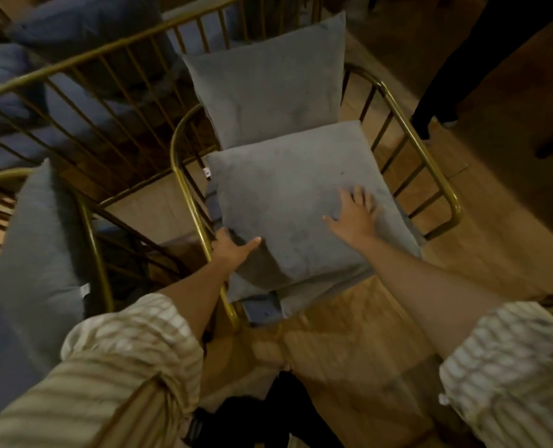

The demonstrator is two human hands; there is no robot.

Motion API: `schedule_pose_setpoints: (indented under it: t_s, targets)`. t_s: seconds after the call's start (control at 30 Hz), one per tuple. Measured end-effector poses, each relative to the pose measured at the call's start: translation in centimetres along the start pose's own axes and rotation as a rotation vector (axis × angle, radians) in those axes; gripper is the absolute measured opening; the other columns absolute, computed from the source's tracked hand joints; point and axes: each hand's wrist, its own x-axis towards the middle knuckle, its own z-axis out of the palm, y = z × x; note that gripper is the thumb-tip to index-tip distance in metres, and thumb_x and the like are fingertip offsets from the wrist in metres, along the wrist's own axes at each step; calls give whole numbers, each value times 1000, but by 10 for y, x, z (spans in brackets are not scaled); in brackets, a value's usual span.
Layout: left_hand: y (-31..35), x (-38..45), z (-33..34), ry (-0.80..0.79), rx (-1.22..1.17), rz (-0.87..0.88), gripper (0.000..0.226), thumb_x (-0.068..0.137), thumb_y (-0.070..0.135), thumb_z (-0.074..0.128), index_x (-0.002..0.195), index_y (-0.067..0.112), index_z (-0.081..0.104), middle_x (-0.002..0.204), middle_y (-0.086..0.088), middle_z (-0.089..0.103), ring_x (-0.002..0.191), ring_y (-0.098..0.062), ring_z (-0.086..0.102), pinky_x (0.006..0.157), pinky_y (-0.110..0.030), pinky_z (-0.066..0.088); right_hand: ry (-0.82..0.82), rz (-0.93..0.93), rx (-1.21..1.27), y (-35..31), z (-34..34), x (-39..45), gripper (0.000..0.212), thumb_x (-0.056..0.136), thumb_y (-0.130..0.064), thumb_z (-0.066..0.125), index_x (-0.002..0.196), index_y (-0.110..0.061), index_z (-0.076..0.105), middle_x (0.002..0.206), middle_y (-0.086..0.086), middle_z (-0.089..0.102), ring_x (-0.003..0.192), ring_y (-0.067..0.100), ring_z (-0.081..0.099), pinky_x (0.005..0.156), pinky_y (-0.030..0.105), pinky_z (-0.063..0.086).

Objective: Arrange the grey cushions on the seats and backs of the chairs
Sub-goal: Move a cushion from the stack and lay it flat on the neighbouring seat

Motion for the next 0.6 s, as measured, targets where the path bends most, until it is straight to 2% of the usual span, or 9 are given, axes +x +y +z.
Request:
schedule_pose_setpoints:
  t_s: [0.07, 0.13, 0.17, 0.2, 0.27, 0.33, 0.43, 0.5, 0.6]
  targets:
    - [-2, -11, -16, -25, 7, 69, 112, 53, 71, 82, 142, 18, 41, 138, -2, 56, 126, -27, 55, 102, -47, 50, 31, -123, -30, -20, 5, -12, 72, 92, -40, 62, 152, -20, 28, 164, 13, 12, 152, 34, 3, 120, 60, 6]
    - [1, -28, -37, 4, 11, 127, 99, 65, 56, 83, 142, 11, 40, 135, 1, 55, 126, -20, 54, 104, -42, 48, 7, -214, -49, -49, 9, -22, 70, 92, -38, 62, 152, -18, 30, 162, 13, 18, 151, 33, 9, 121, 56, 9]
    - [2, -41, -54, 33, 11, 134, 100, 68, 57, 82, 144, 10, 37, 135, 1, 52, 127, -20, 52, 106, -42, 46, -13, -260, -48, -69, 10, -26, 71, 92, -37, 62, 153, -18, 30, 162, 13, 20, 151, 33, 11, 121, 54, 12]
    - [3, -52, -72, 82, 11, 134, 101, 70, 59, 79, 145, 11, 34, 139, -4, 51, 129, -24, 51, 108, -43, 44, -40, -301, -42, -89, 14, -29, 71, 92, -37, 63, 153, -18, 31, 161, 13, 22, 150, 33, 14, 120, 53, 15]
    - [-7, -71, -114, 184, 17, 109, 84, 82, 41, 76, 148, 10, 33, 143, -12, 48, 130, -31, 51, 108, -44, 44, -101, -389, -19, -134, 21, -38, 70, 92, -37, 63, 151, -16, 33, 159, 13, 29, 147, 34, 23, 118, 52, 24]
    - [-23, -91, -154, 265, 18, 111, 72, 88, 29, 72, 146, 8, 36, 138, -14, 51, 124, -31, 54, 103, -38, 47, -178, -479, 5, -178, 32, -47, 68, 90, -39, 63, 149, -13, 38, 155, 15, 37, 144, 36, 31, 115, 49, 30]
    - [-56, -121, -216, 390, 1, 85, 65, 87, 29, 73, 140, 6, 44, 132, -12, 55, 117, -26, 57, 91, -29, 45, -286, -575, 54, -244, 54, -68, 68, 88, -39, 64, 145, -9, 43, 148, 17, 47, 138, 37, 41, 111, 41, 37]
    - [-85, -143, -254, 427, -56, 29, 63, 87, 31, 73, 139, 8, 46, 131, -11, 55, 119, -27, 56, 90, -30, 46, -353, -601, 89, -284, 70, -90, 64, 93, -32, 65, 148, -12, 40, 151, 14, 44, 139, 33, 40, 109, 37, 38]
    - [-138, -166, -304, 487, -59, -31, 59, 85, 37, 74, 132, 10, 52, 124, -10, 59, 112, -26, 59, 94, -36, 49, -445, -610, 135, -332, 102, -119, 63, 95, -31, 63, 150, -16, 36, 153, 11, 42, 140, 31, 40, 105, 34, 39]
